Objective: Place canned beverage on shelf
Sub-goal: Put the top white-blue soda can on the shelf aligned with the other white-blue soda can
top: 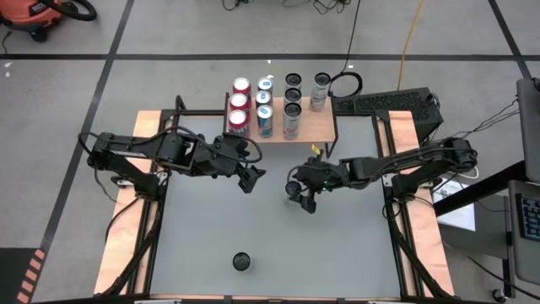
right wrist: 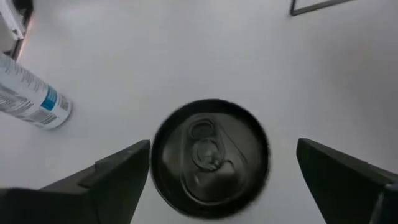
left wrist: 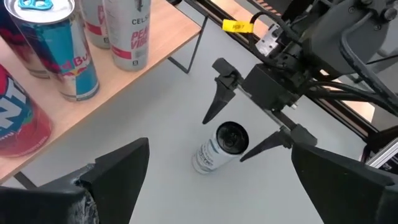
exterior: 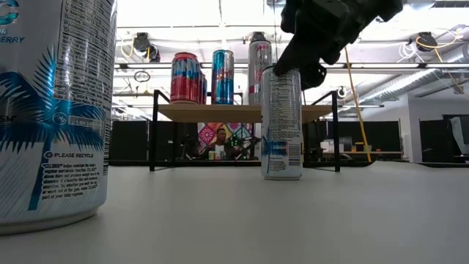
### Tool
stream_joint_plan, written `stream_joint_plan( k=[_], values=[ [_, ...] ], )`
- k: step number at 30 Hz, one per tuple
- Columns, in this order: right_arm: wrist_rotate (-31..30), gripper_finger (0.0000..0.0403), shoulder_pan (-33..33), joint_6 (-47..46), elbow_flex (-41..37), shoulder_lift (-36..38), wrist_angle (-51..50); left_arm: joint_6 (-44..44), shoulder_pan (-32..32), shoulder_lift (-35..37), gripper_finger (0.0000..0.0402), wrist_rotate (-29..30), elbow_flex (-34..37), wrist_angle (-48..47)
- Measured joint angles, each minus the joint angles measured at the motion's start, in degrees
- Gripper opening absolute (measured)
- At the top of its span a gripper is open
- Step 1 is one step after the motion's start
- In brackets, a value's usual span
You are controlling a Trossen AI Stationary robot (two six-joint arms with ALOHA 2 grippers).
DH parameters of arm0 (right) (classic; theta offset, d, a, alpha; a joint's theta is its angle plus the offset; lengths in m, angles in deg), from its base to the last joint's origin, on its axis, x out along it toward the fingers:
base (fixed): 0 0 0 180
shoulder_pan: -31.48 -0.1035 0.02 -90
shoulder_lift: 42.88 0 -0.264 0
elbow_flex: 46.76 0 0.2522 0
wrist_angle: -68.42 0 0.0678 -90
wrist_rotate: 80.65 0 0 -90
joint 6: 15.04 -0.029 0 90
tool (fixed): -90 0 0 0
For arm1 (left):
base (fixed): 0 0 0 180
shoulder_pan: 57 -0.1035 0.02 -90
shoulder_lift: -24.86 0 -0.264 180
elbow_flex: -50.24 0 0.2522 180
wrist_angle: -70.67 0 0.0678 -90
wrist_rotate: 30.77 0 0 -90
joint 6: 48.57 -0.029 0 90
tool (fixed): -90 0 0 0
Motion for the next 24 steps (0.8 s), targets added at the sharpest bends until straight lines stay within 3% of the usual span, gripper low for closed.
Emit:
stream_joint_plan(
  k=[10,20,24],
  values=[
    [0.2,0.0318,0.0,2.1,0.0,-2.3,2.5,0.0,0.0,0.0,0.0393,0.1,0.0,0.0],
    [0.5,0.0203,0.0,2.3,0.0,-2.2,2.8,0.0,0.0,-0.5,0.0393,0.4,0.0,0.0],
    [1.8,0.0196,0.0,2.2,0.3,-1.7,2.1,1.4,0.0,-1.3,0.0393,0.2,0.0,0.2]
  ],
)
